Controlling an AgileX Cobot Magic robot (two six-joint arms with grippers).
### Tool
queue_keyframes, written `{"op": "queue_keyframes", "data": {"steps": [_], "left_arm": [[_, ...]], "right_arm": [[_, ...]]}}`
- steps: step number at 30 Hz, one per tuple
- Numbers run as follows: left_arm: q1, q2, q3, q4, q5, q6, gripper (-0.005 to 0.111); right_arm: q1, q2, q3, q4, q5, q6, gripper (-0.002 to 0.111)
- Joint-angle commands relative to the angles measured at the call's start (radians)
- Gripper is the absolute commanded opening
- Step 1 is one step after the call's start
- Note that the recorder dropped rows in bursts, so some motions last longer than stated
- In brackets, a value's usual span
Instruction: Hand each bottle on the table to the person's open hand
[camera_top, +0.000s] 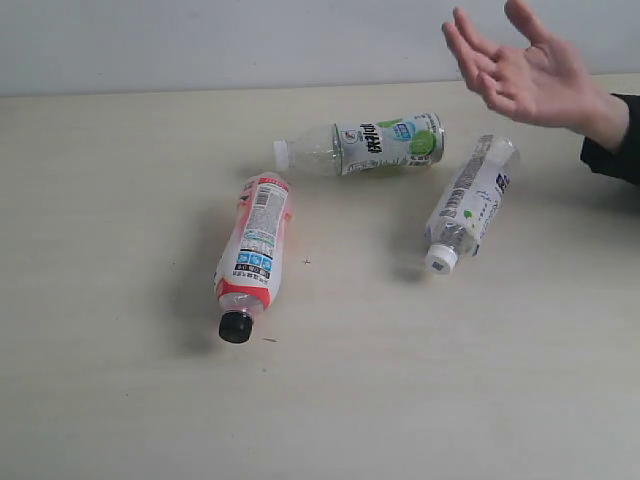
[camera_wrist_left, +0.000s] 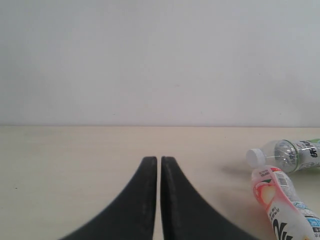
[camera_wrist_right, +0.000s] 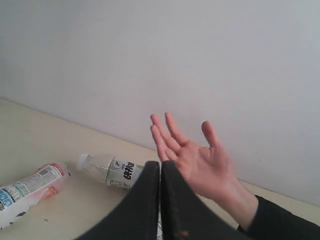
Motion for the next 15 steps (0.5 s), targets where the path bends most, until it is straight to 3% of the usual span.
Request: {"op": "queue_keyframes", "data": {"steps": [1,8,10,13,15], "left_arm": [[0.002,-0.007,0.002,0.004,-0.002,0.001,0.005],[0.002,-0.007,0.002,0.004,-0.002,0.001,0.005],[0.002,-0.007,0.002,0.004,-0.002,0.001,0.005],[0.002,-0.007,0.002,0.004,-0.002,0.001,0.005],[0.002,-0.007,0.002,0.004,-0.002,0.001,0.005]], "right_arm": [[0.003,-0.004,0.005,-0.003,0.001,0.002,0.001],[0.003,-0.004,0.005,-0.048,-0.002,0.009,0.001],[0.003,0.002,0.005,-0.1,-0.013,0.094,0.001],[0.003,0.112,-0.048,-0.279,-0.006,0.407,0.001],[0.003,0.25,-0.139,-0.298,0.016,0.448,0.001]]}}
